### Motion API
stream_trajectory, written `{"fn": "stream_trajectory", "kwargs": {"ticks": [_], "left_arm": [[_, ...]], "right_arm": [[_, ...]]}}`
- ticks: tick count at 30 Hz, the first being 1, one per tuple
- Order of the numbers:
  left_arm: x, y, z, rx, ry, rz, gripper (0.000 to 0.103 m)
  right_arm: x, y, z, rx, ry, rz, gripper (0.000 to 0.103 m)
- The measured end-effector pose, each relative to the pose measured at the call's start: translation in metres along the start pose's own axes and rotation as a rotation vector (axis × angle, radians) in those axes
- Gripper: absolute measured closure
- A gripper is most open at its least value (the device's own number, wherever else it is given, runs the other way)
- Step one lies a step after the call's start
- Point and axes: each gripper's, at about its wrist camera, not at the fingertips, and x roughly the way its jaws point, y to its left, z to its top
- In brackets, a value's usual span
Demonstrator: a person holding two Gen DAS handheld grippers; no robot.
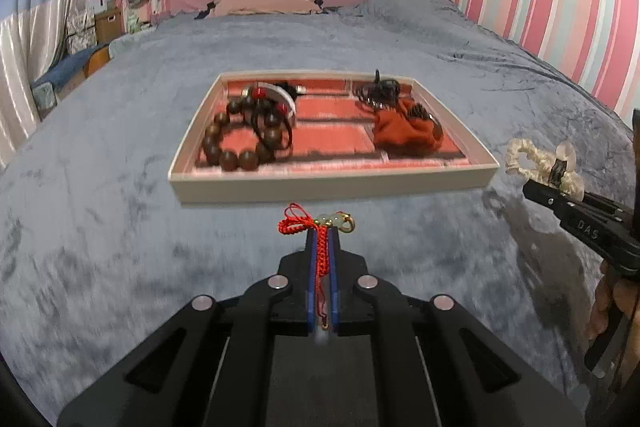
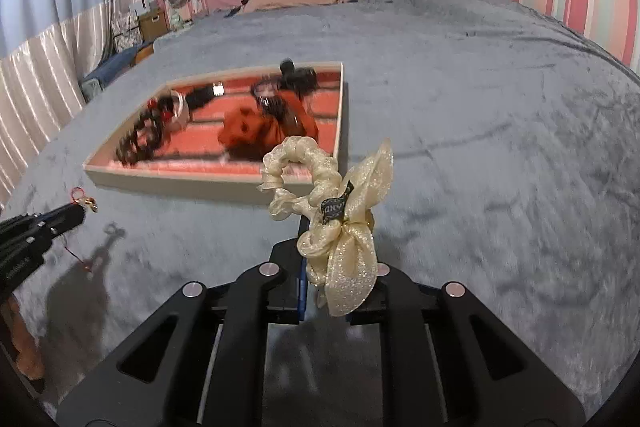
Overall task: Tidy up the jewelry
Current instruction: 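Carry red charm and flower scrunchie into the tray with both tools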
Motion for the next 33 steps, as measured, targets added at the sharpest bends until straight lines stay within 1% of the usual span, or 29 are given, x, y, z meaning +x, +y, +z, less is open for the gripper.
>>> {"fn": "stream_trajectory", "kwargs": {"ticks": [6, 9, 11, 15, 19, 24, 28, 33], "left_arm": [[0.01, 0.006, 0.04, 0.017, -0.041, 0.021, 0.097], [0.019, 0.013, 0.059, 0.009, -0.05, 0.033, 0.098], [0.029, 0.017, 0.072, 0.003, -0.049, 0.045, 0.098], [0.047, 0.024, 0.085, 0.006, -0.04, 0.062, 0.098], [0.069, 0.03, 0.09, 0.008, -0.016, 0.081, 0.098], [0.093, 0.045, 0.084, -0.012, 0.018, 0.096, 0.098], [0.106, 0.052, 0.077, -0.019, 0.039, 0.101, 0.098], [0.116, 0.057, 0.07, -0.02, 0.052, 0.108, 0.097]], "right_arm": [[0.004, 0.01, 0.038, 0.02, -0.035, 0.02, 0.09], [0.012, 0.018, 0.054, 0.024, -0.036, 0.028, 0.09], [0.018, 0.024, 0.062, 0.026, -0.032, 0.034, 0.09], [0.036, 0.036, 0.071, 0.009, -0.017, 0.039, 0.09], [0.056, 0.043, 0.073, 0.009, 0.004, 0.036, 0.09], [0.082, 0.042, 0.069, 0.015, 0.037, 0.023, 0.09], [0.098, 0.04, 0.061, 0.03, 0.069, 0.017, 0.09], [0.106, 0.037, 0.05, 0.029, 0.091, 0.003, 0.088]]}}
